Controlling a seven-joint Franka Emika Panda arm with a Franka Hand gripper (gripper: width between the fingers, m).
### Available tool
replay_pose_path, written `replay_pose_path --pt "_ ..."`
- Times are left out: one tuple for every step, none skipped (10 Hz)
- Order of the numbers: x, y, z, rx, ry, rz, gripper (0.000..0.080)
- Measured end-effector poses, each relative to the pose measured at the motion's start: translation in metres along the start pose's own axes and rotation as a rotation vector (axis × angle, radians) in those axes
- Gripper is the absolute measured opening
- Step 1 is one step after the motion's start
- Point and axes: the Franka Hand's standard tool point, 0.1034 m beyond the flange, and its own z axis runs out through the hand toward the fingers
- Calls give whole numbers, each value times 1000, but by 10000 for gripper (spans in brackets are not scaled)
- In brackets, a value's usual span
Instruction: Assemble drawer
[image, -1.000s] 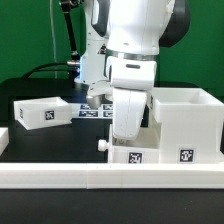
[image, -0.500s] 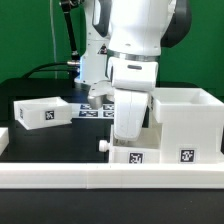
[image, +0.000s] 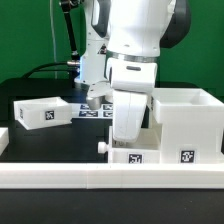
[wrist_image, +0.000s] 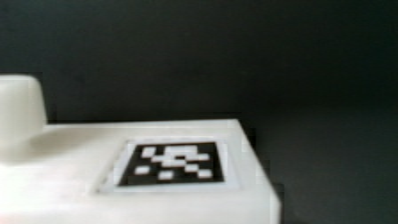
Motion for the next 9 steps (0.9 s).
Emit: replay_pose_path --pt "2 -1 1 -16 5 -1 41" --pt "2 -2 2 -23 4 6 41" --pt "0 -2 2 -22 3 9 41" --pt "0 -2 2 -22 3 10 41" --pt "0 -2 2 -22 3 10 41" --pt "0 -2 2 -23 2 3 41" --pt "1 -1 2 -28 -1 -16 41" --pt "0 0 3 -37 -6 -33 42" --pt "0 1 3 -41 -10 -41 42"
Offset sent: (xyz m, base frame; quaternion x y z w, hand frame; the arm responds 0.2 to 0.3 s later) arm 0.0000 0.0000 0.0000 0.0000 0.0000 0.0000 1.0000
